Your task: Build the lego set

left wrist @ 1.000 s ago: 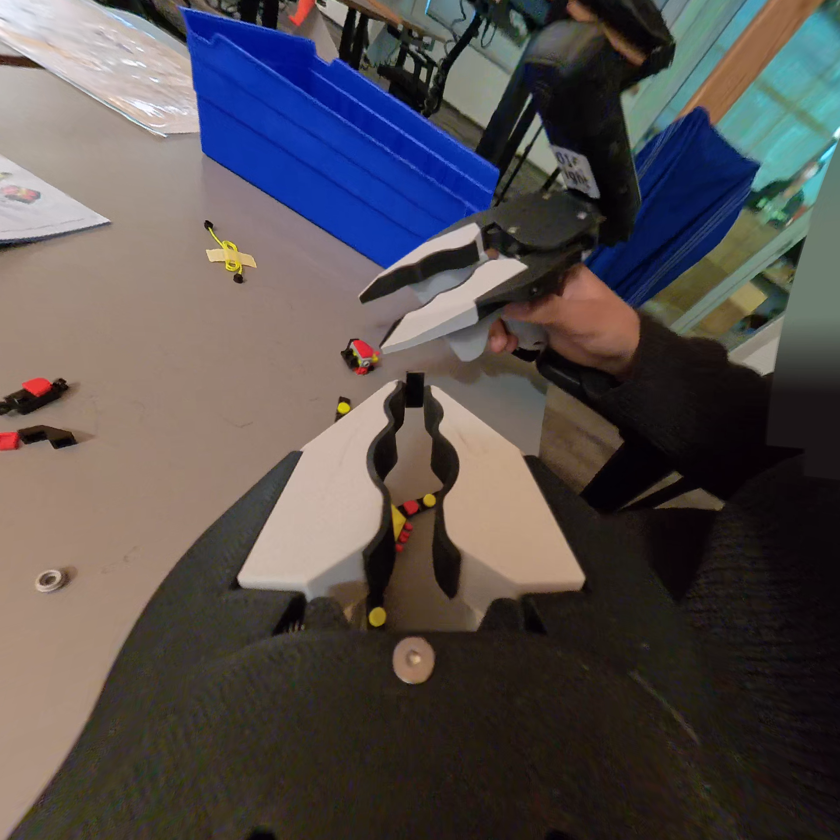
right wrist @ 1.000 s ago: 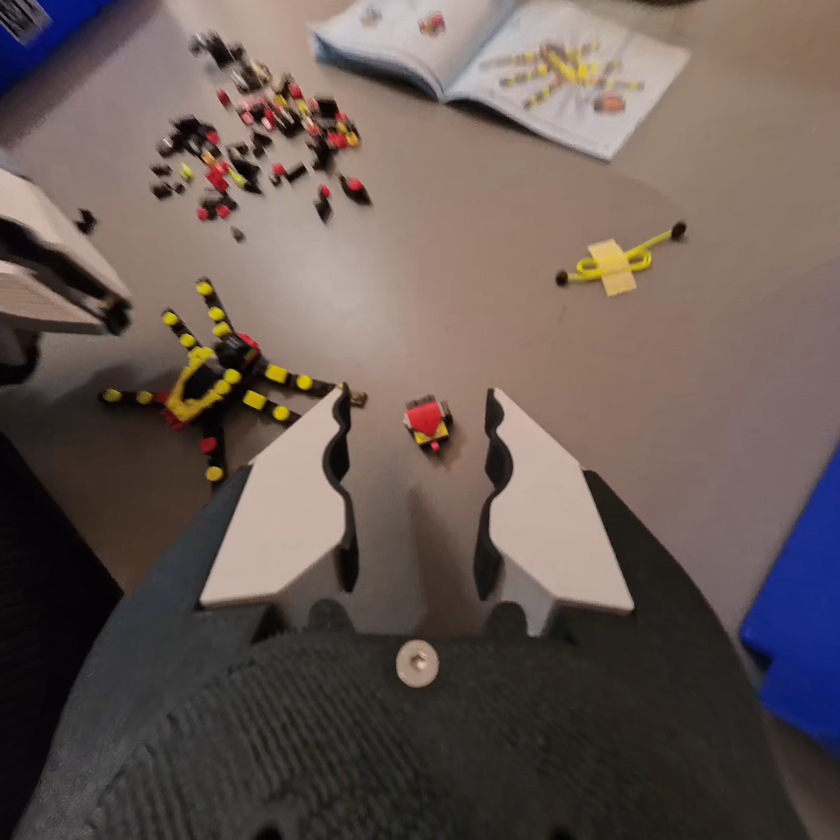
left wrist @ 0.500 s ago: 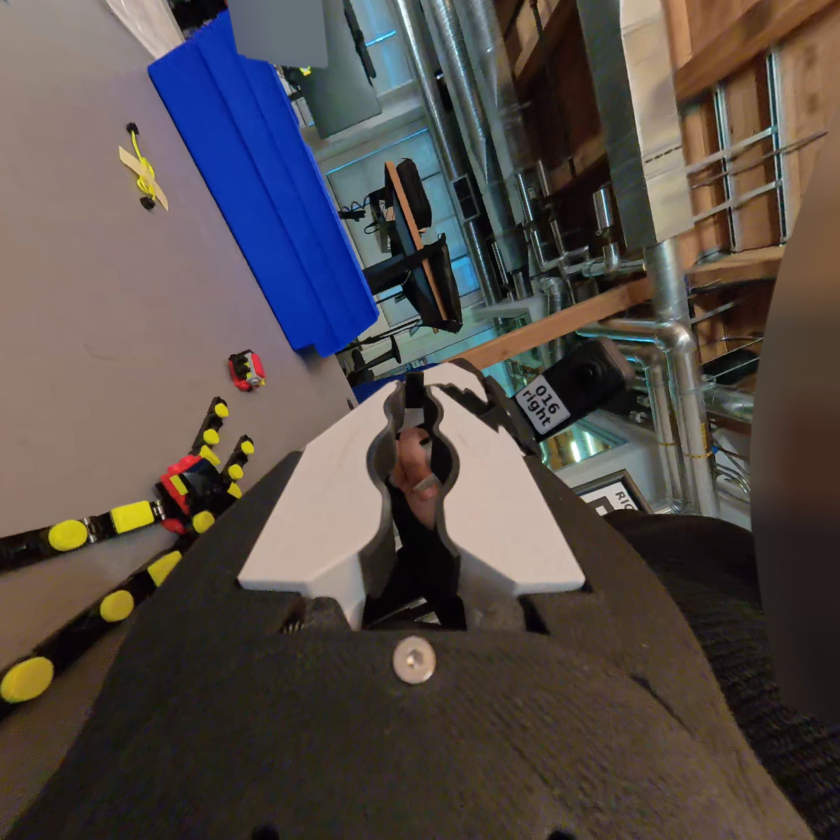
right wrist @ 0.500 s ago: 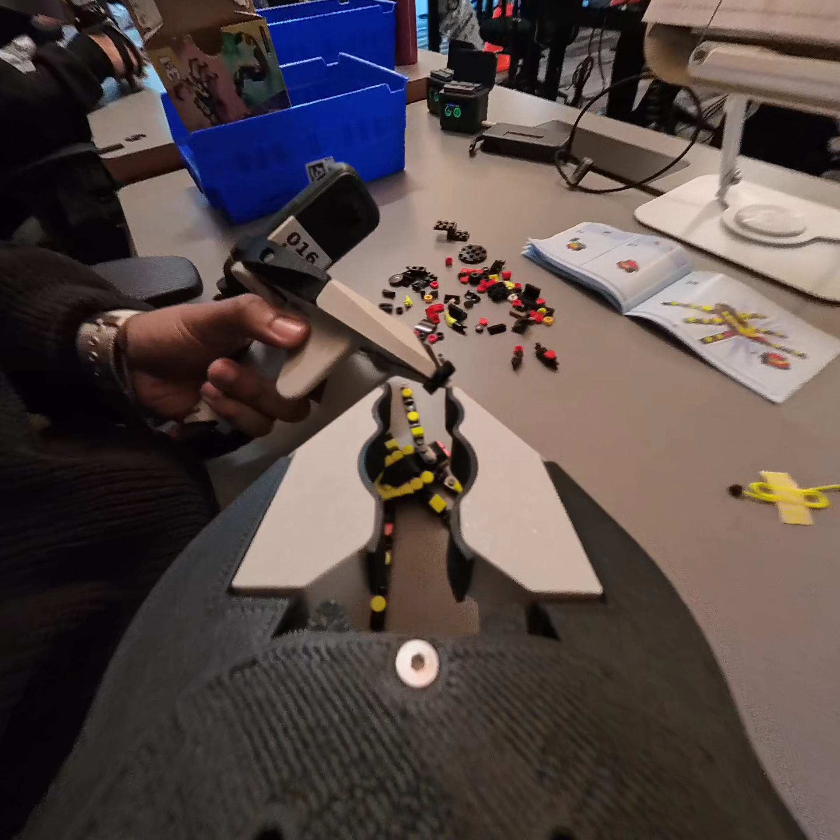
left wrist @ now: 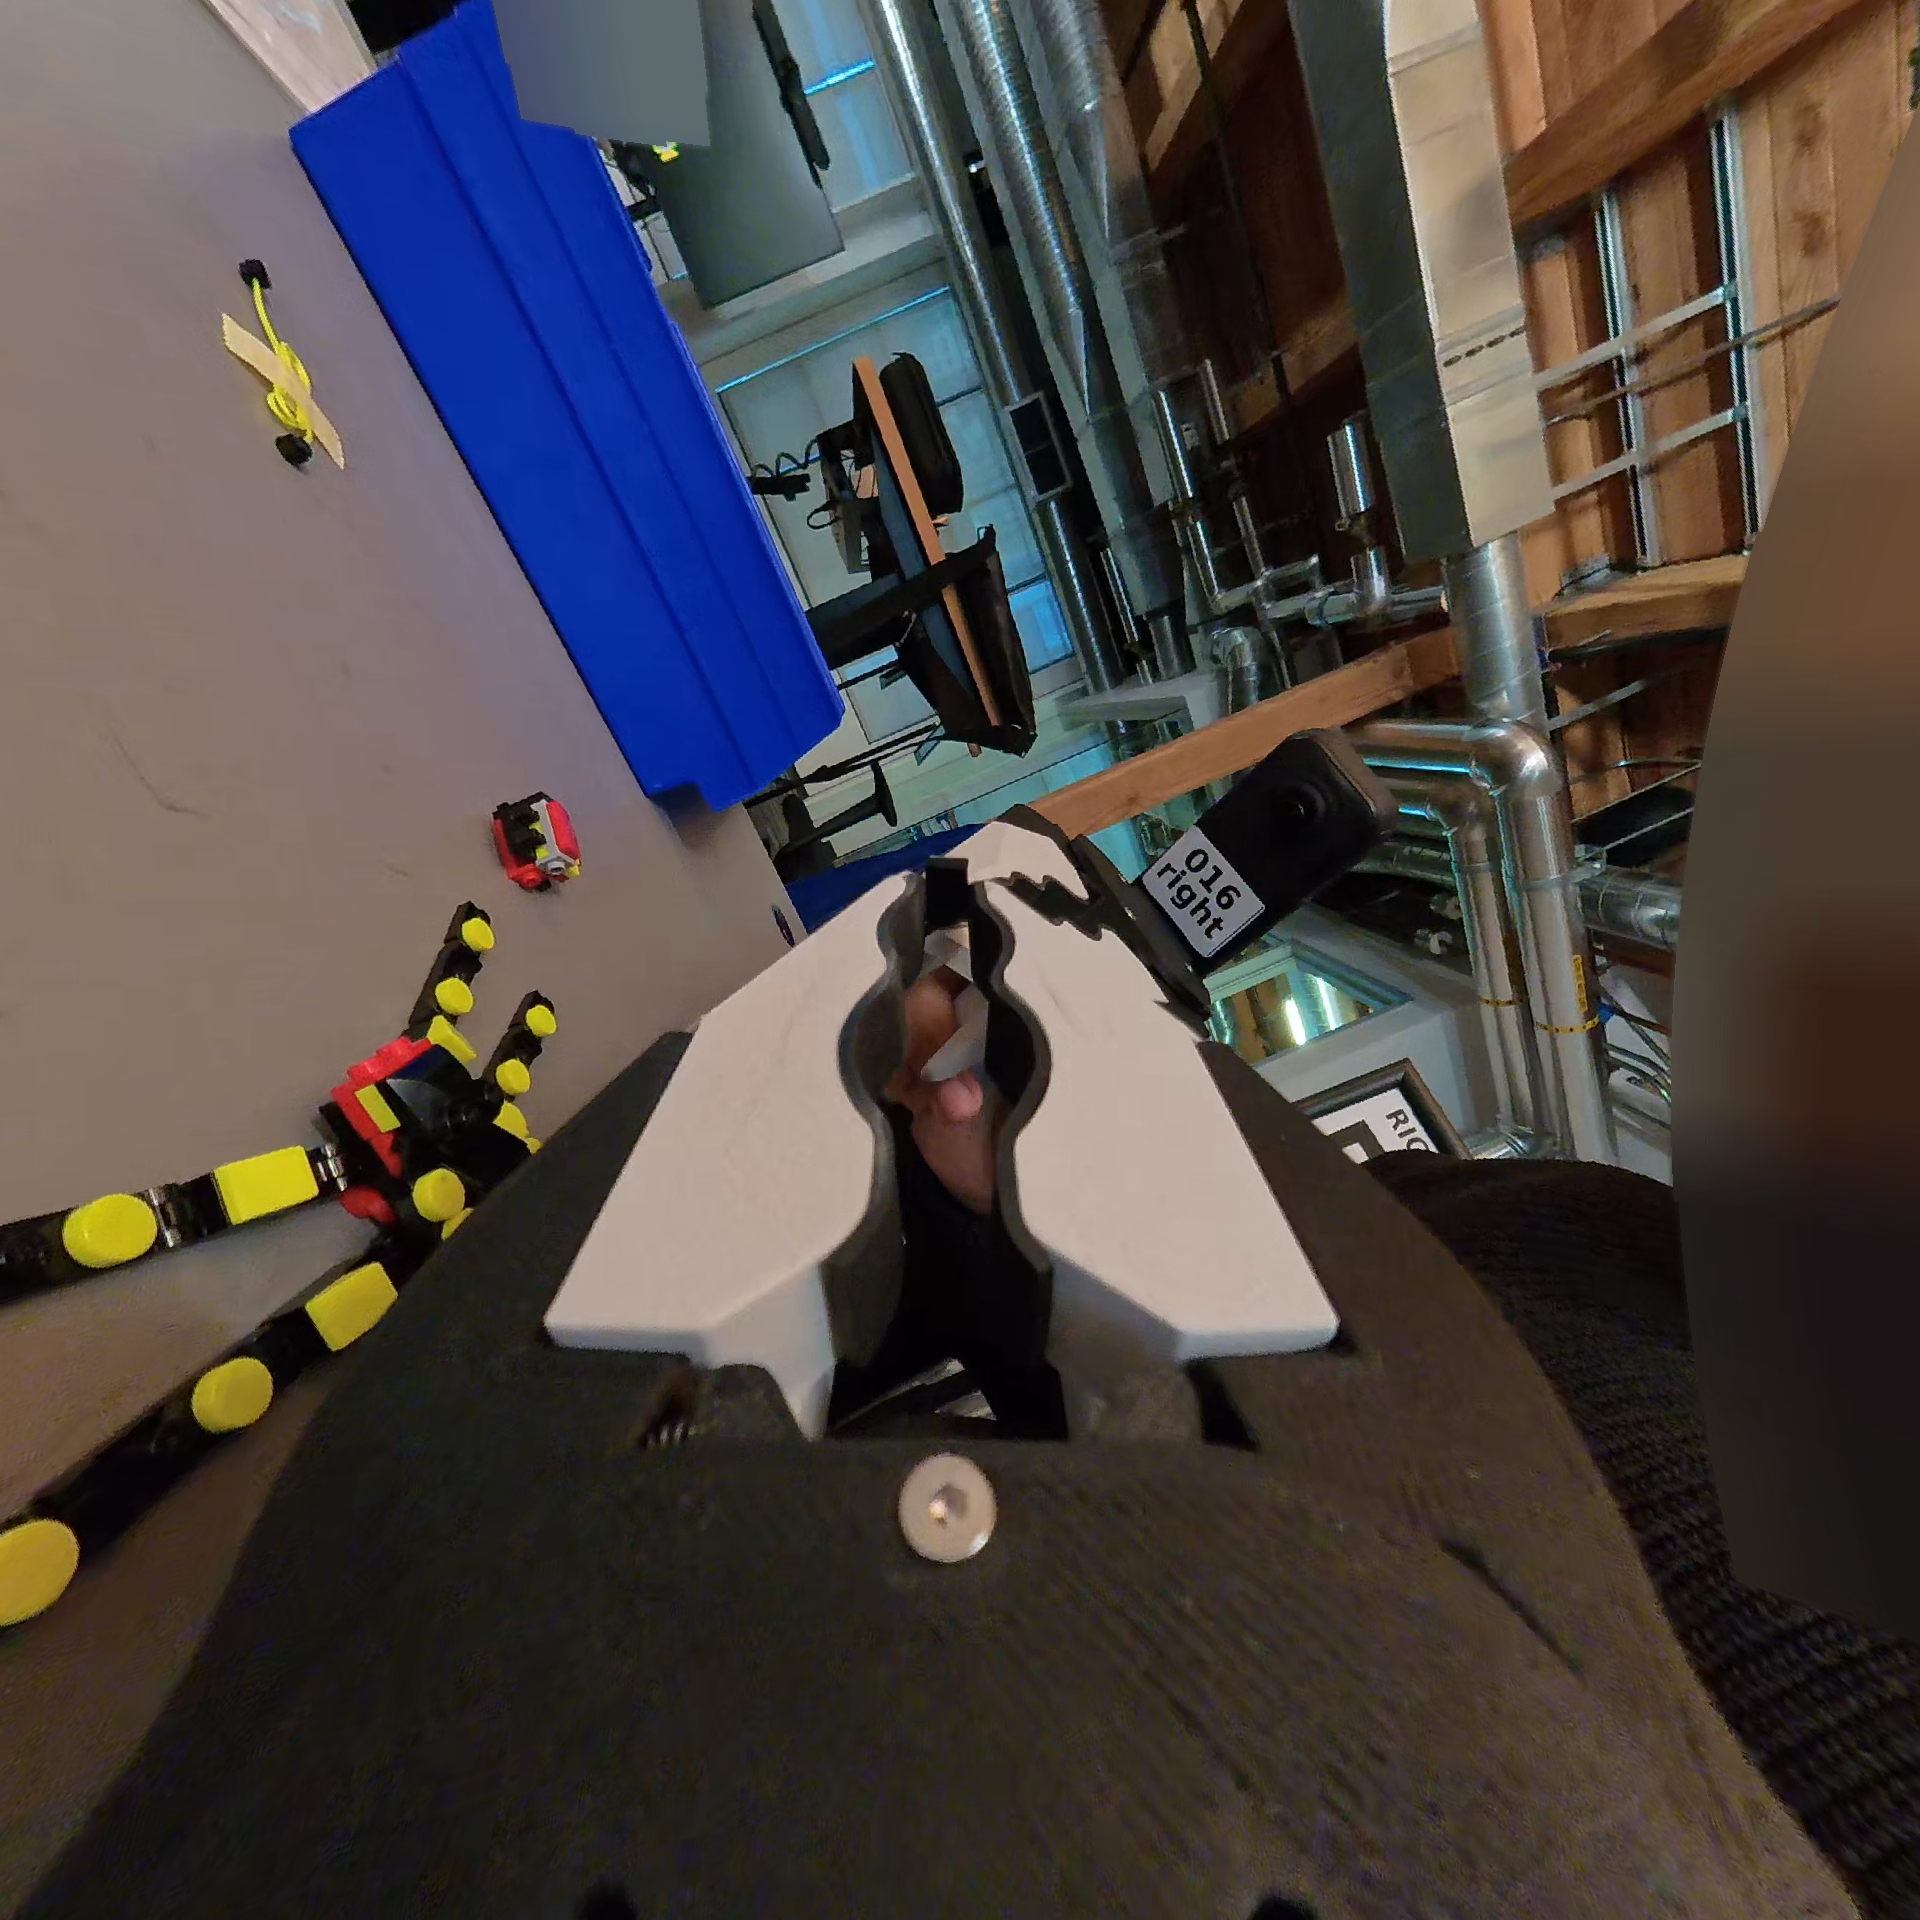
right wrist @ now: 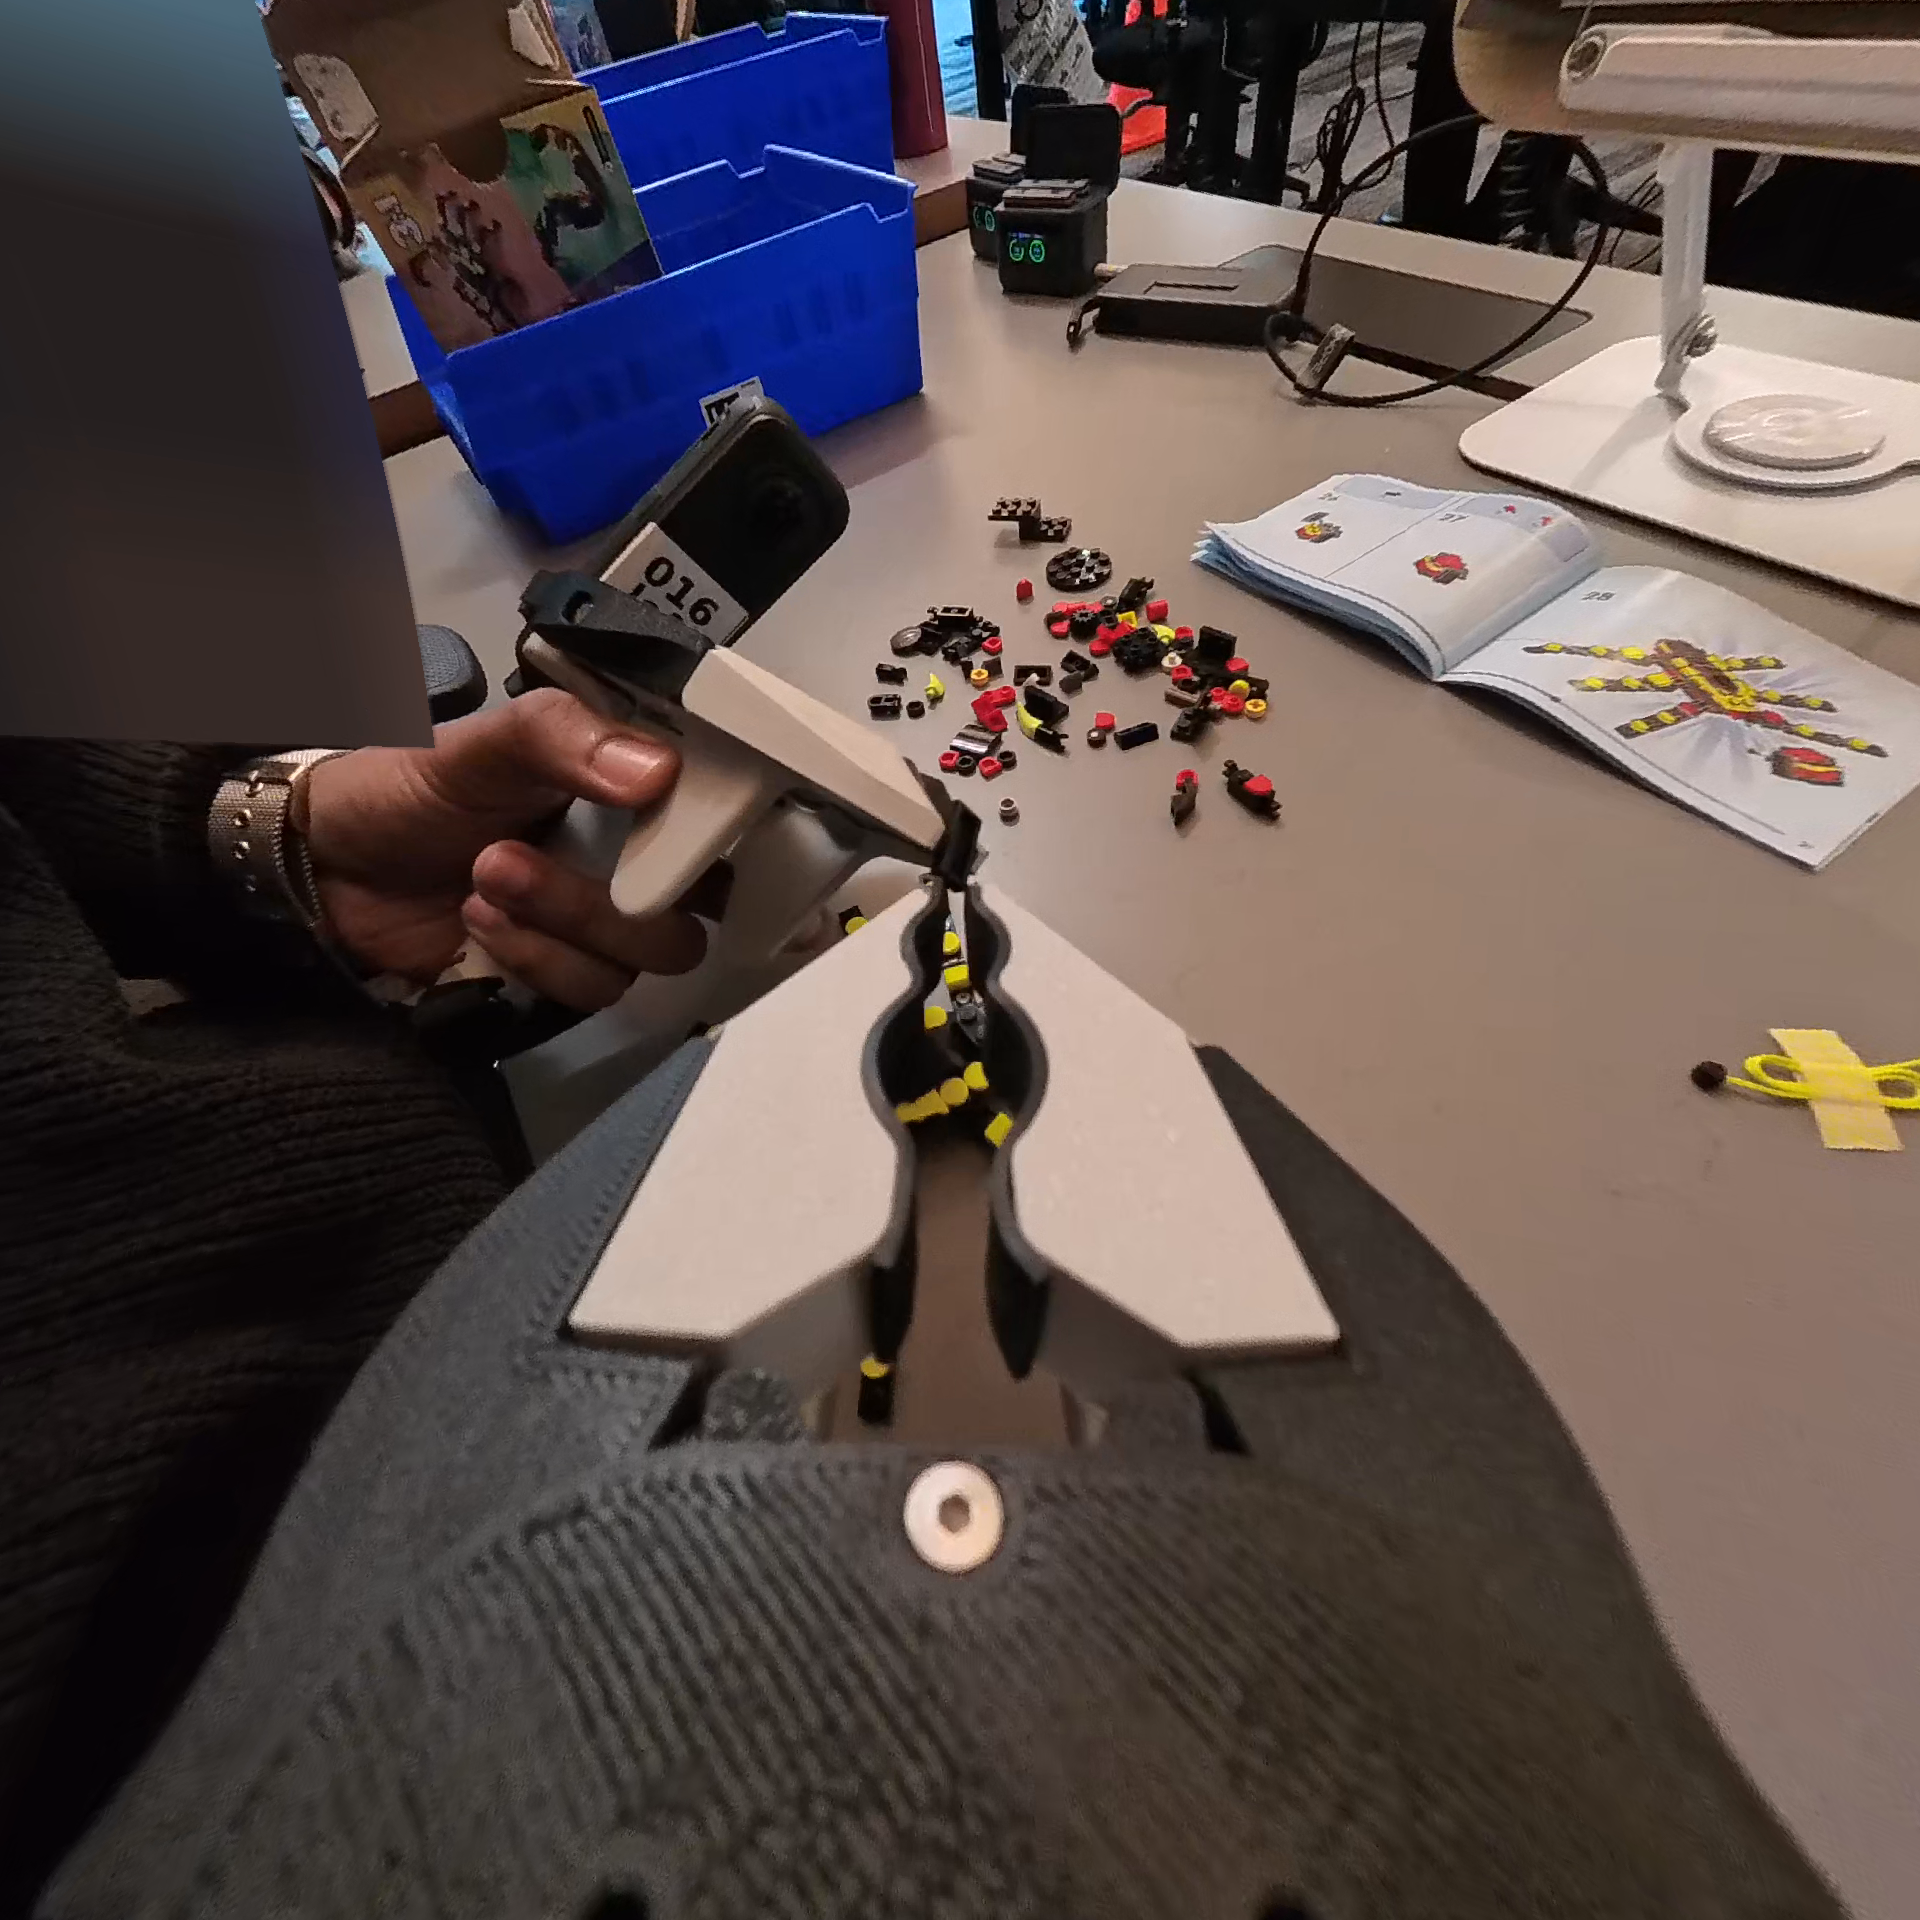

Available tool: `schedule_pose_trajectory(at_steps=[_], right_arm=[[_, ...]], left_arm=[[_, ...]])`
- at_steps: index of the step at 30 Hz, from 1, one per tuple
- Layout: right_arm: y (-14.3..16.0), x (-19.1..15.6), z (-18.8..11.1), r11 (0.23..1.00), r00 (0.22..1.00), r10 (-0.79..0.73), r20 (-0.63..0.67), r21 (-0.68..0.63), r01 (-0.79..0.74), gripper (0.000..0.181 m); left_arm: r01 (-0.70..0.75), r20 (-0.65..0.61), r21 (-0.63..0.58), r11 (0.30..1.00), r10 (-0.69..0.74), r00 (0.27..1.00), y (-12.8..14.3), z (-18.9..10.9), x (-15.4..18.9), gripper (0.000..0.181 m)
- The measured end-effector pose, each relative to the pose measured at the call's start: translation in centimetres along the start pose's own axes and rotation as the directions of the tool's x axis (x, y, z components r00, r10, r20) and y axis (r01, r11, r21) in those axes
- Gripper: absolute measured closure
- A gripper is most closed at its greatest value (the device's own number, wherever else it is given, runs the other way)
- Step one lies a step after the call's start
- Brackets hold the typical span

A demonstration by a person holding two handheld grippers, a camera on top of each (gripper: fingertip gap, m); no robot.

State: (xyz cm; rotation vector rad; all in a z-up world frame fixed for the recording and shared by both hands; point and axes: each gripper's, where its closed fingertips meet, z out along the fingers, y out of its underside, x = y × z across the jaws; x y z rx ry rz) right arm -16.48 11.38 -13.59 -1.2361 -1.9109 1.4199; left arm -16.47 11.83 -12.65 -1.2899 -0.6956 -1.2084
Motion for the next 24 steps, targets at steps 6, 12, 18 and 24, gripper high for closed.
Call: schedule_pose_trajectory(at_steps=[6, 12, 18, 24], right_arm=[[-0.12, 0.22, -0.16, 0.998, 0.998, -0.061, -0.035, 0.005, 0.061, 0.173], [-0.02, 0.09, 0.05, 0.983, 0.979, -0.182, -0.09, -0.025, 0.181, 0.171], [-0.21, 0.06, -0.1, 0.975, 0.968, -0.223, -0.112, -0.032, 0.221, 0.181], [-0.57, -0.09, -0.79, 0.998, 0.998, 0.046, 0.05, 0.05, -0.049, 0.181]], left_arm=[[0.017, 0.011, 0.01, 1.0, -0.017, 1.0, -0.1, -0.09, -0.32, 0.177], [0.017, 0.012, -0.011, 1.0, -0.017, 1.0, 0.34, 0.17, -0.25, 0.177], [0.015, -0.006, -0.021, 1.0, -0.015, 1.0, 0.34, 0.2, 0.08, 0.176], [-0.047, 0.023, -0.039, 0.998, 0.048, 0.999, -0.06, 0.04, 0.12, 0.164]])
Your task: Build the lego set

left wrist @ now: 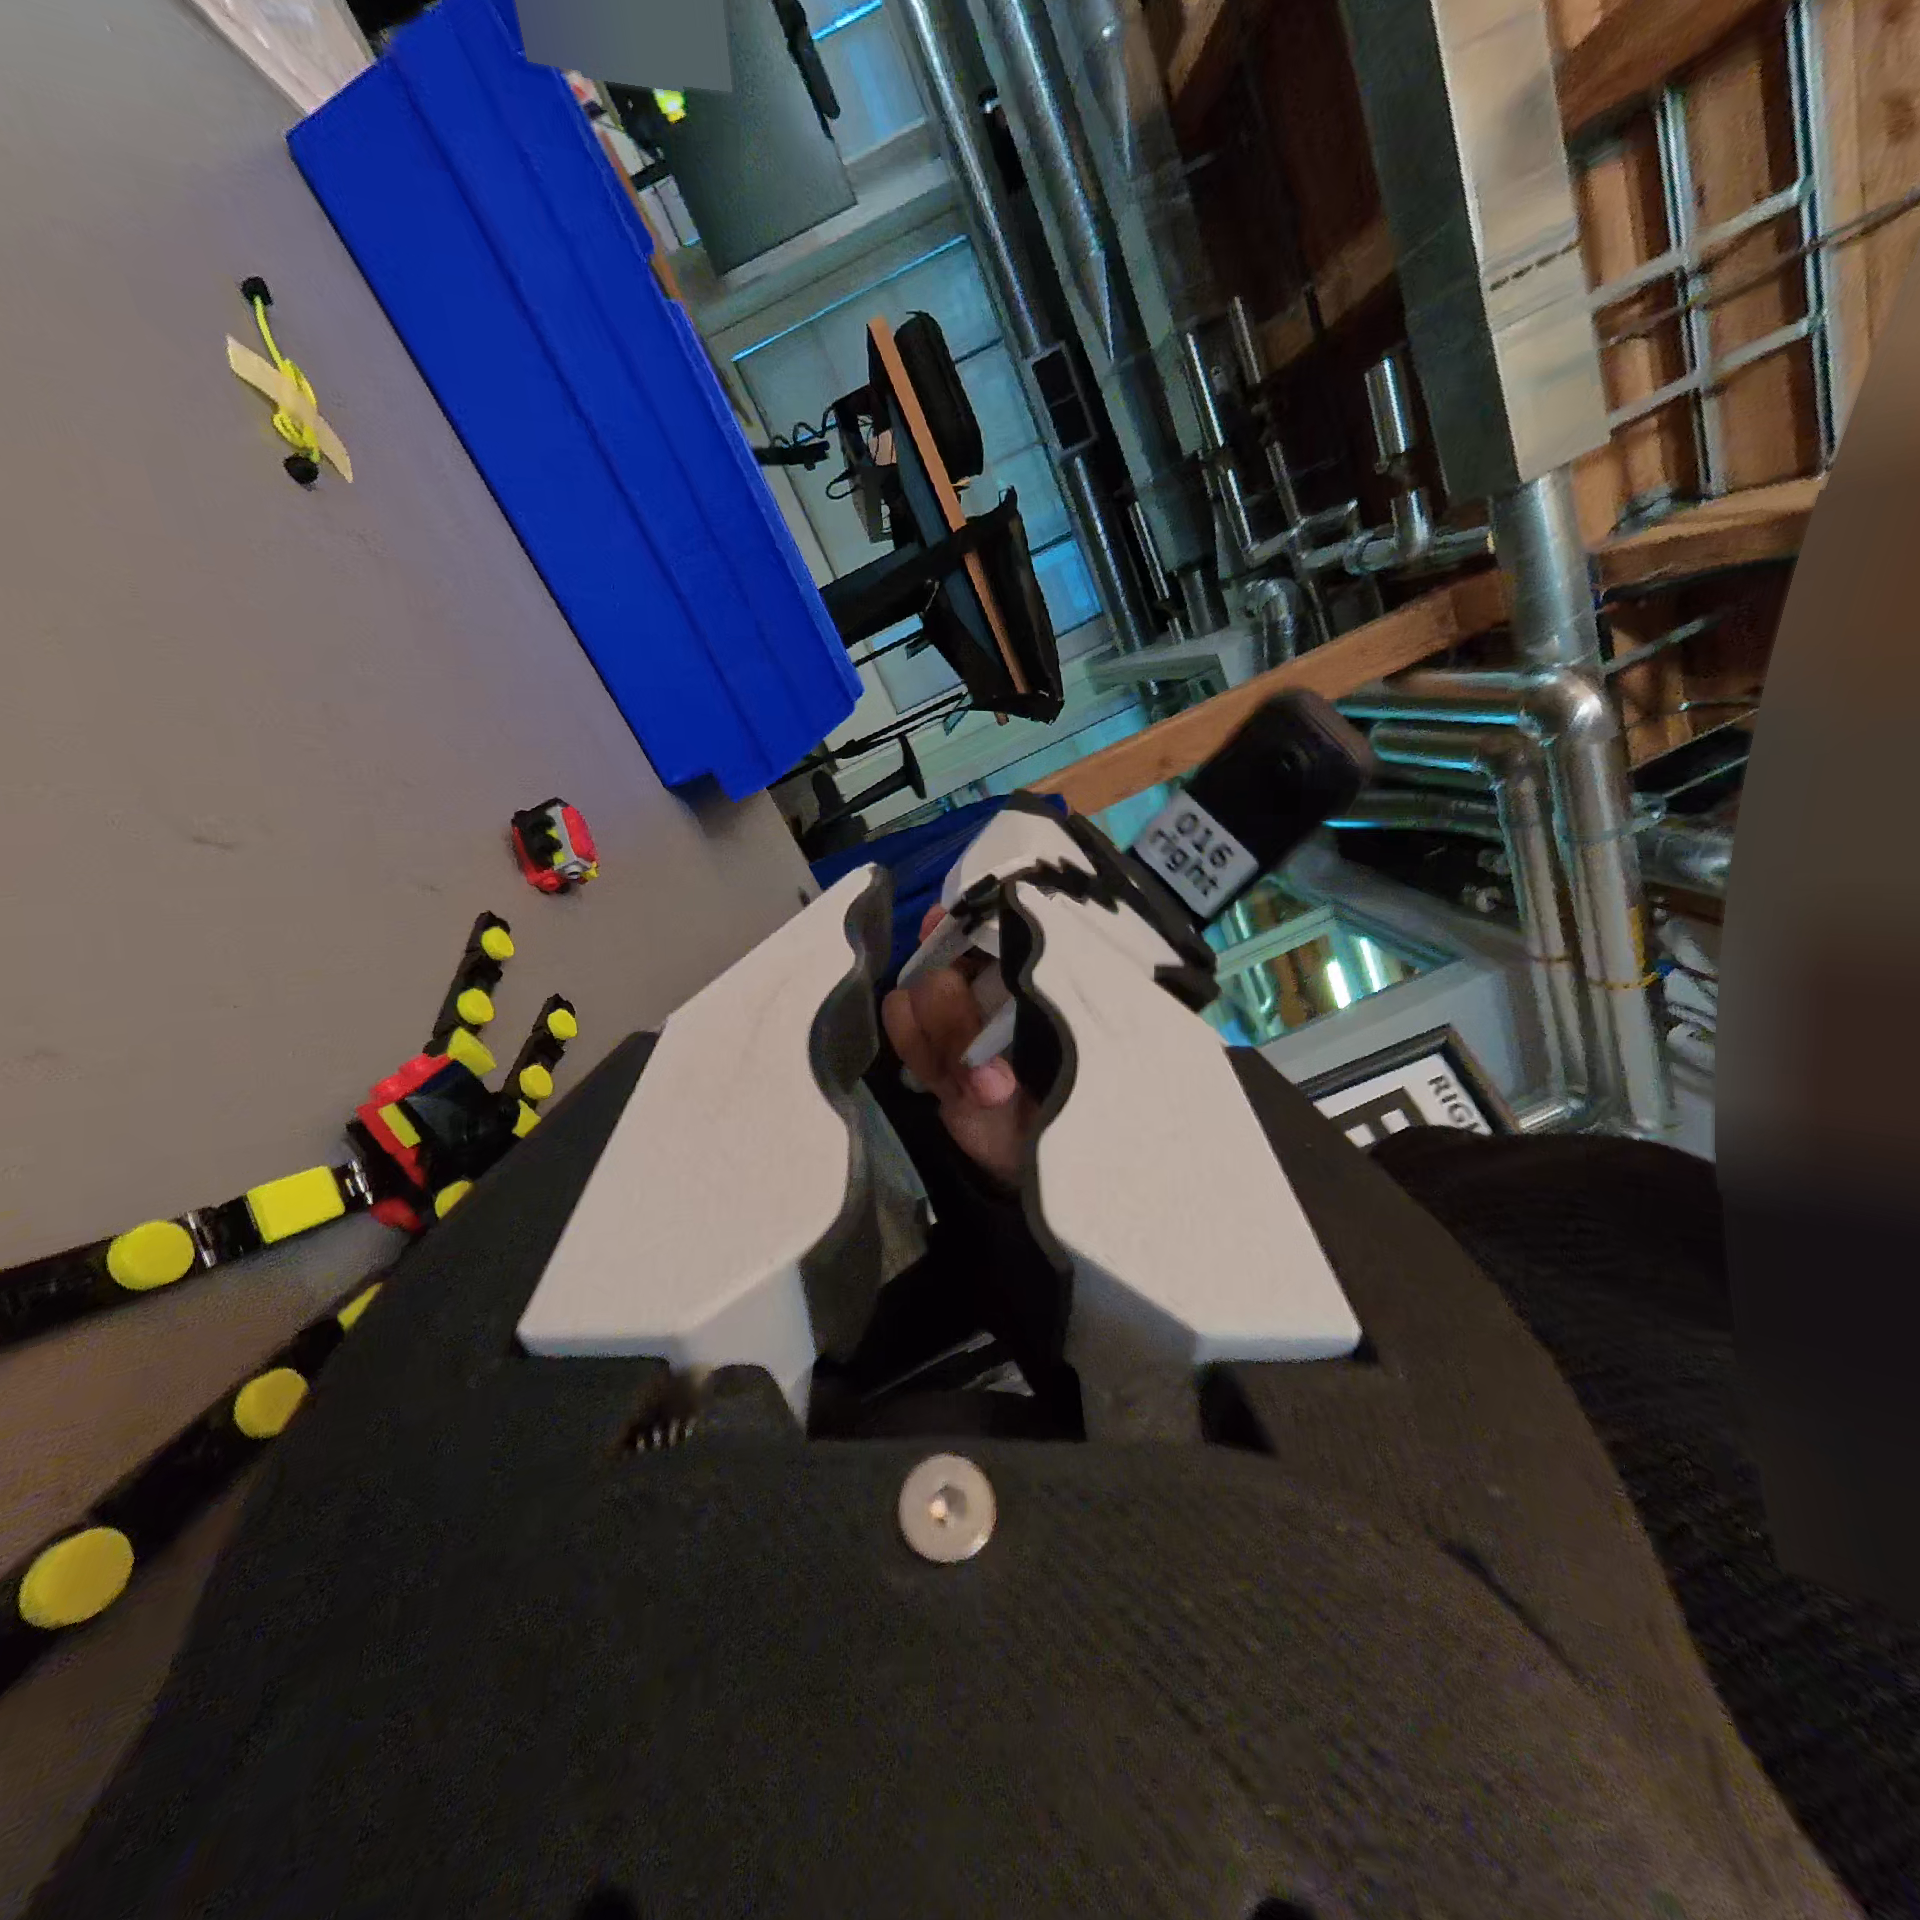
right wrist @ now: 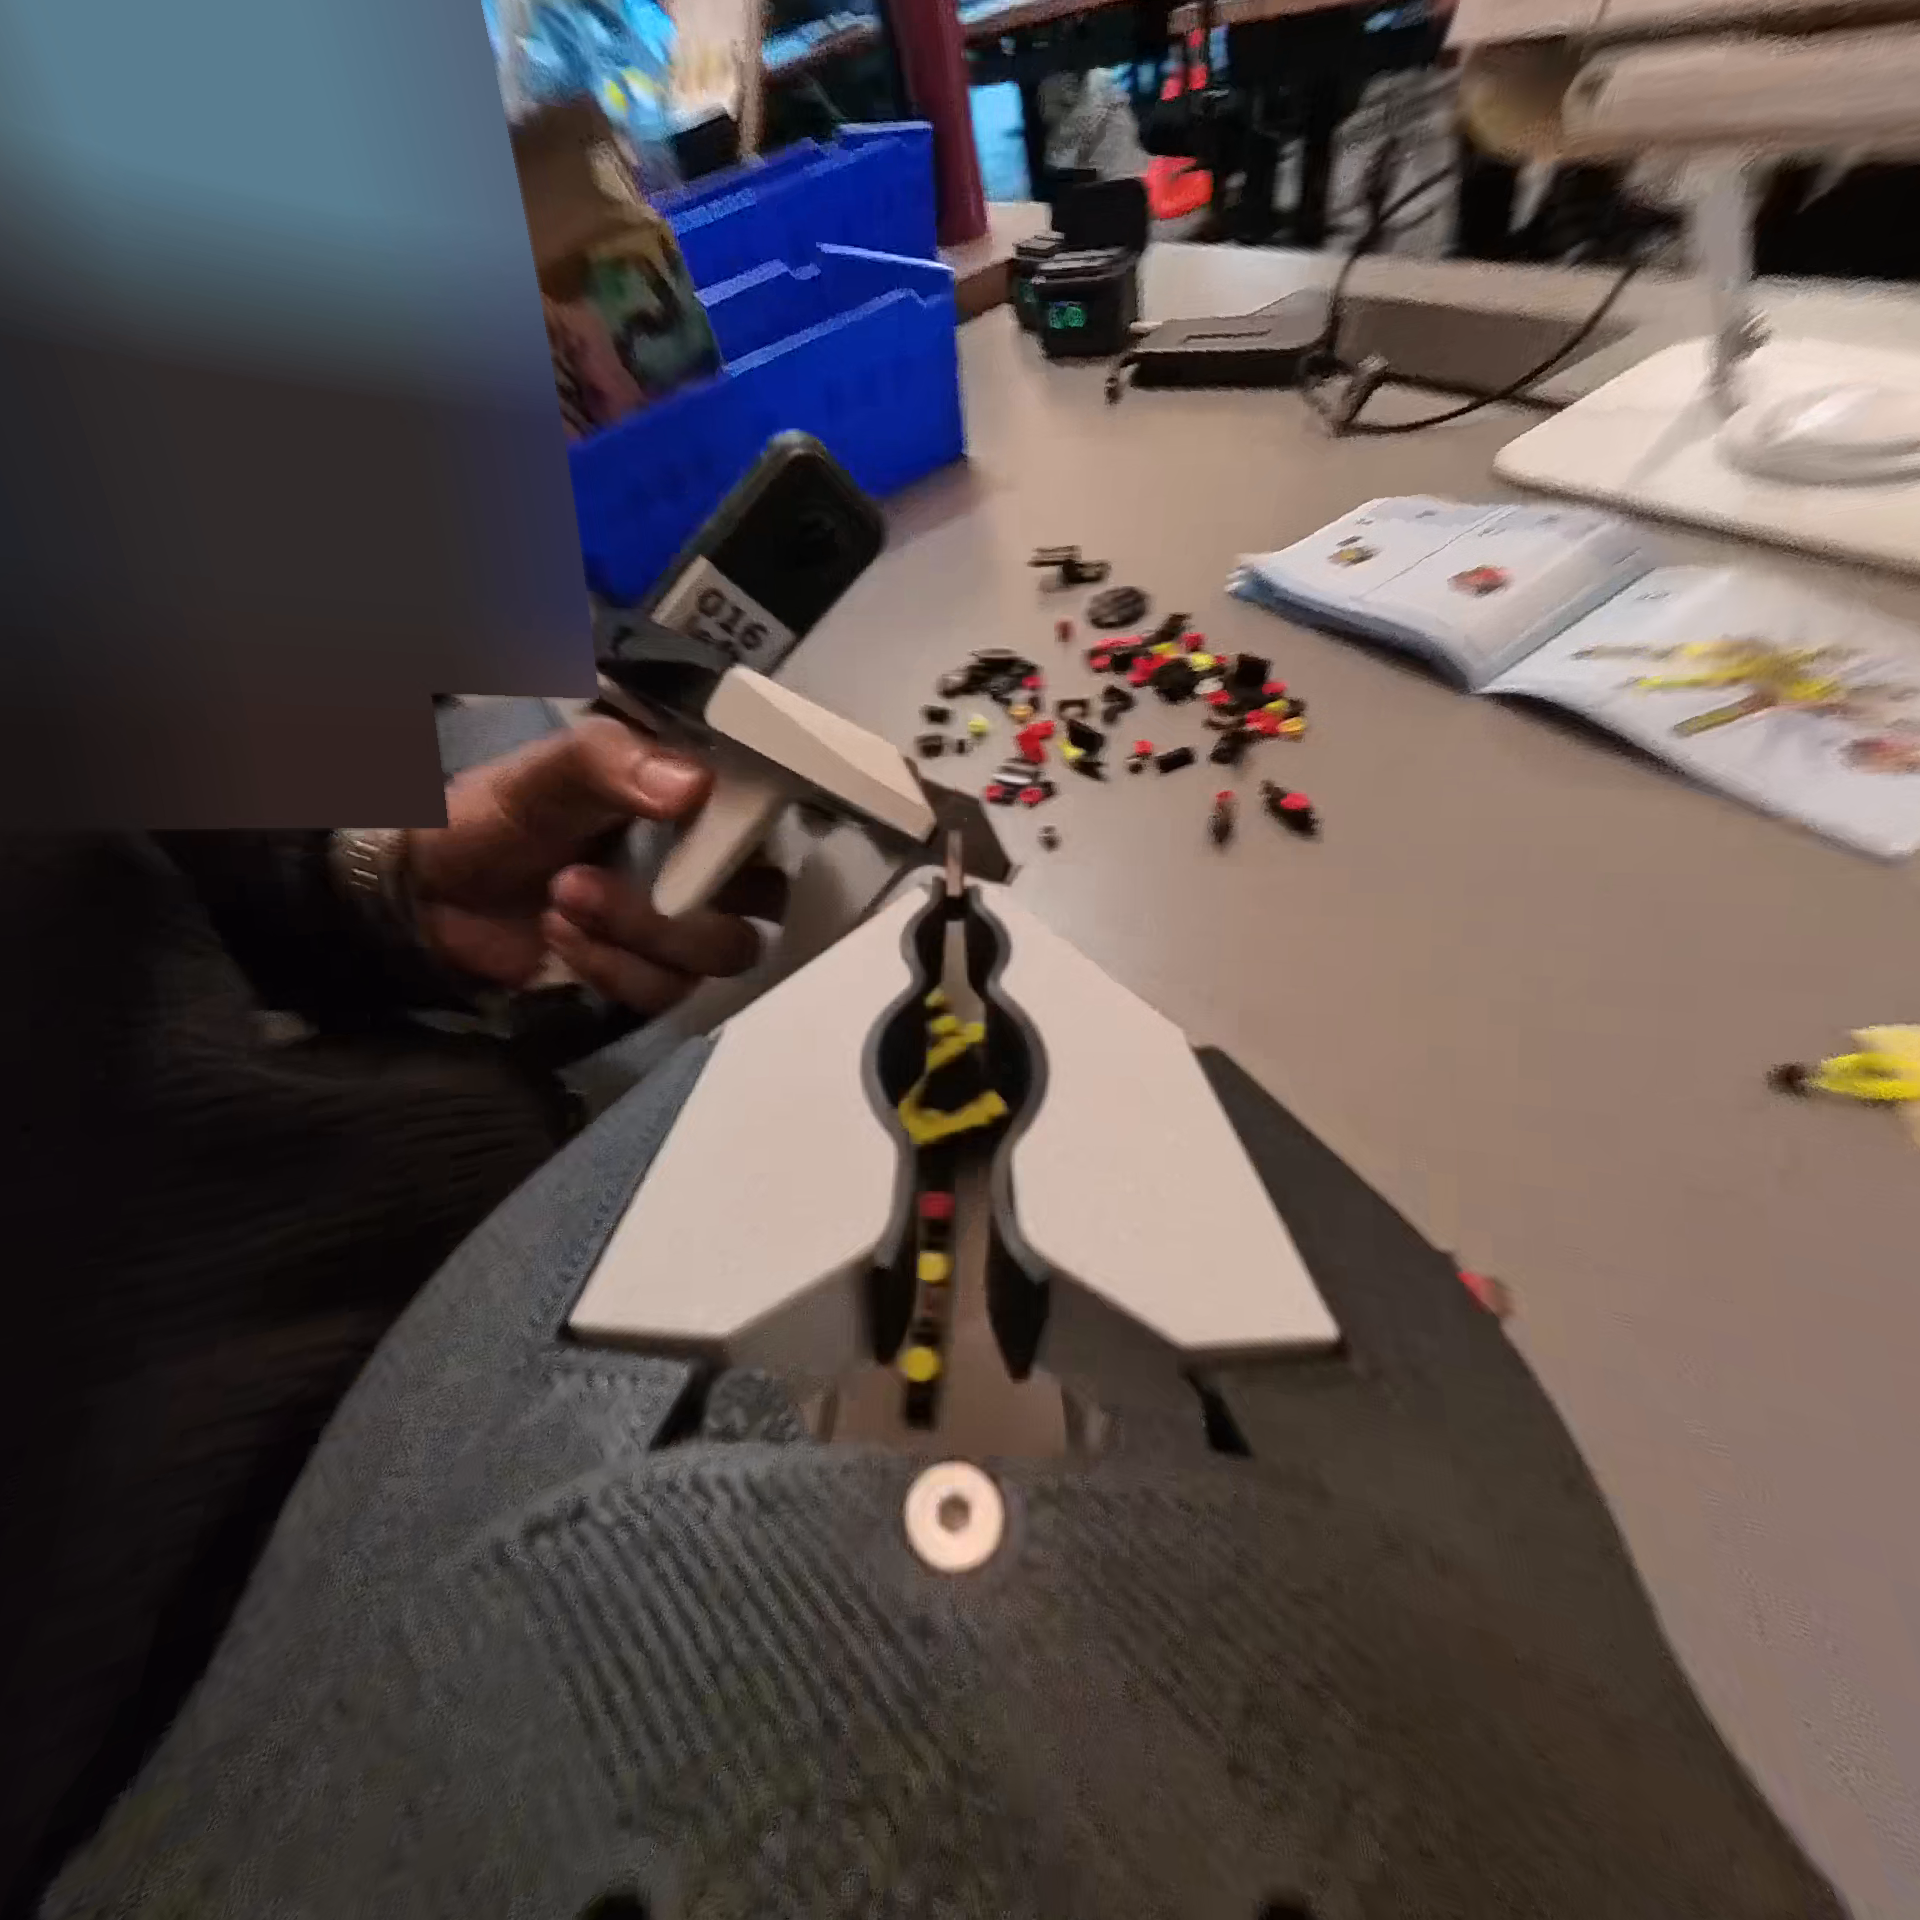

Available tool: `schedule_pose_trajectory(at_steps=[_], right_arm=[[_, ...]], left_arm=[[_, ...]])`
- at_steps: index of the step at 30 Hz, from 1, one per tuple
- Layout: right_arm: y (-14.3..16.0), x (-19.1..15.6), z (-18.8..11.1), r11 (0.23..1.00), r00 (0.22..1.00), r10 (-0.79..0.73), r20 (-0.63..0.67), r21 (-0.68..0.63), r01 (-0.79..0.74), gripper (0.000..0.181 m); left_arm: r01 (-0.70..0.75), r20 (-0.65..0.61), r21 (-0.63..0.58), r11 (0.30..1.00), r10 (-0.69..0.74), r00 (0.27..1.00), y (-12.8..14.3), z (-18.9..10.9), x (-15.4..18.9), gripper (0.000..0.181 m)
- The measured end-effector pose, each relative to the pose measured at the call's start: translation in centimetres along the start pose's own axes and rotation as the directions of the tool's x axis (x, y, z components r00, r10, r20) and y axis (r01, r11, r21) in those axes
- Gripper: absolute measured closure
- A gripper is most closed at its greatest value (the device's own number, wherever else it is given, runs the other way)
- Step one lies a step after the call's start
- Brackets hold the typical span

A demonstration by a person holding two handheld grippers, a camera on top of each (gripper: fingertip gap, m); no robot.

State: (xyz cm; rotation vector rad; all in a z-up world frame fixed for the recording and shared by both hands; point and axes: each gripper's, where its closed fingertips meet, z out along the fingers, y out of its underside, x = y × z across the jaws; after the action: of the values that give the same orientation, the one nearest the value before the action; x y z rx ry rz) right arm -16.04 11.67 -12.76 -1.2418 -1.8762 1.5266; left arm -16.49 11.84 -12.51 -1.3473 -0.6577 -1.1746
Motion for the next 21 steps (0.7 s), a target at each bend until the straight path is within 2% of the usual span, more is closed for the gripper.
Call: schedule_pose_trajectory(at_steps=[3, 6, 21], right_arm=[[-0.1, -0.7, -0.3, 0.971, 0.953, 0.234, 0.192, 0.011, -0.24, 0.181], [-0.7, -0.6, -1.0, 0.928, 0.892, 0.341, 0.298, 0.045, -0.37, 0.181], [0.1, -1.0, -0.8, 0.95, 0.909, 0.3, 0.29, -0.008, -0.311, 0.181]], left_arm=[[-0.07, -0.005, -0.037, 0.997, 0.069, 0.998, 0.3, 0.2, 0.6, 0.169], [-0.104, -0.024, -0.069, 0.992, 0.102, 0.994, 0.8, 0.3, 1.2, 0.181], [-0.081, -0.053, -0.096, 0.992, 0.077, 0.996, 1.2, 0.4, 1.4, 0.181]])
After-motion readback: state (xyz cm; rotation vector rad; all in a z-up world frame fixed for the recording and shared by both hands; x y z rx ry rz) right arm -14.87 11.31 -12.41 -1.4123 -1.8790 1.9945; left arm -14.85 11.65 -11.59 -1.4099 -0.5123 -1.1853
